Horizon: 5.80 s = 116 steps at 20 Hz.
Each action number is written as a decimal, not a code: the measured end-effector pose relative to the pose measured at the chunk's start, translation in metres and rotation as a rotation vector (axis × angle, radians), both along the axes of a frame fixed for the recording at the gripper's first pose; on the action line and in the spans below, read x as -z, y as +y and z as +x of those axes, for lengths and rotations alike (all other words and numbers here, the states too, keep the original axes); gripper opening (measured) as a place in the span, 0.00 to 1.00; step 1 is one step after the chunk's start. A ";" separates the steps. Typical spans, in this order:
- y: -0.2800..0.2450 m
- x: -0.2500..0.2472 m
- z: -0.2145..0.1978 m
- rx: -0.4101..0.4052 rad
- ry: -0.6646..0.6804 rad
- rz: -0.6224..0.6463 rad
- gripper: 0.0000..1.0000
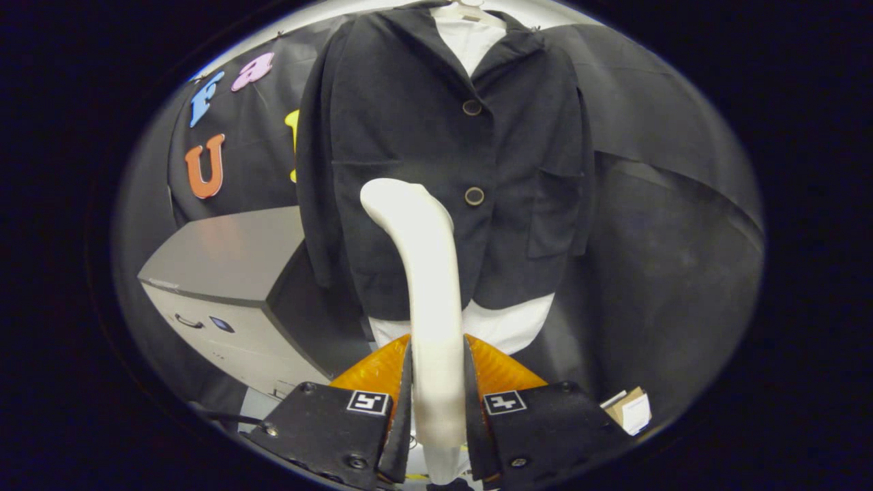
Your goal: Iron the clothes twice with a garment steamer, once on the left side and once on the right side.
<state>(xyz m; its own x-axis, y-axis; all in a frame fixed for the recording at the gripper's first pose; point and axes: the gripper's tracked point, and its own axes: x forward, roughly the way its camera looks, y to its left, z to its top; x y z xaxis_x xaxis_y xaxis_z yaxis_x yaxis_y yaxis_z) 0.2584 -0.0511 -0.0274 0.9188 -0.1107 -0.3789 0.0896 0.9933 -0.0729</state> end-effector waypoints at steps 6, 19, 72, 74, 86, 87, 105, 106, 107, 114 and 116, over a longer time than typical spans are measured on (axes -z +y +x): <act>-0.003 0.033 0.000 -0.001 0.058 0.000 0.37; -0.031 0.021 -0.028 0.026 0.038 0.085 0.37; -0.110 -0.188 0.016 0.130 -0.264 0.074 0.37; -0.108 -0.174 0.016 0.132 -0.244 0.063 0.37; -0.097 -0.105 0.017 0.130 -0.127 0.040 0.37; -0.097 -0.099 0.016 0.131 -0.119 0.042 0.37; -0.098 -0.010 0.014 0.139 0.032 0.059 0.37; -0.097 -0.006 0.015 0.139 0.038 0.061 0.37; -0.096 -0.002 0.016 0.139 0.044 0.061 0.37; -0.105 0.011 0.019 0.143 0.084 0.090 0.37; -0.104 0.019 0.020 0.136 0.096 0.088 0.37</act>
<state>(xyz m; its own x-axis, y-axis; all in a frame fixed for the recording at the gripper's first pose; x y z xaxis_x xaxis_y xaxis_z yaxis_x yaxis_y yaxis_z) 0.2780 -0.1556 -0.0466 0.8570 -0.1940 -0.4774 0.2201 0.9755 -0.0013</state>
